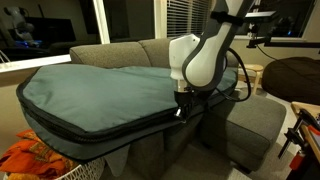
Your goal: Open the zip
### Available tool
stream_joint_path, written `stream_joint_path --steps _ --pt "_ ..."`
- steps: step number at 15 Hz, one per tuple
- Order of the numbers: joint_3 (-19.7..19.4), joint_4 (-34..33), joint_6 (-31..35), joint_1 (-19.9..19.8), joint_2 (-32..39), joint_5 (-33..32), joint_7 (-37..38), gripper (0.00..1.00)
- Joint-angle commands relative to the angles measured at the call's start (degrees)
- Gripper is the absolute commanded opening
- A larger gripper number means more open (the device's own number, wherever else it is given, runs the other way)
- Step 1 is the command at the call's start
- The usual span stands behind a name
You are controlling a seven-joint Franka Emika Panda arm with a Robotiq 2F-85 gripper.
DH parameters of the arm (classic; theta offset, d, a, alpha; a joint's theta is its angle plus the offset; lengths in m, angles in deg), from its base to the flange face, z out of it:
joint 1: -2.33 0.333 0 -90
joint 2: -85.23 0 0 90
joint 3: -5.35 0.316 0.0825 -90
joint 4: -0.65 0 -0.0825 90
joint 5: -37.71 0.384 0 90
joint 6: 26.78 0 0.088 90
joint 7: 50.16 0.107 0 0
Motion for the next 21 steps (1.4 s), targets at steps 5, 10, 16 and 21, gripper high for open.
stream_joint_path --steps 5,10,16,21 --pt "-0.24 -0.81 -5.63 3.57 -3.59 -3.57 4.40 0.05" --pt "0.26 -2.79 -9.28 4.66 -3.63 -4.45 5.77 0.05" --pt "0.71 -4.09 -12.77 5.65 -4.02 -5.89 7.61 0.05" --pt "1.17 -4.62 -14.18 7.56 -4.14 -7.16 10.12 0.05"
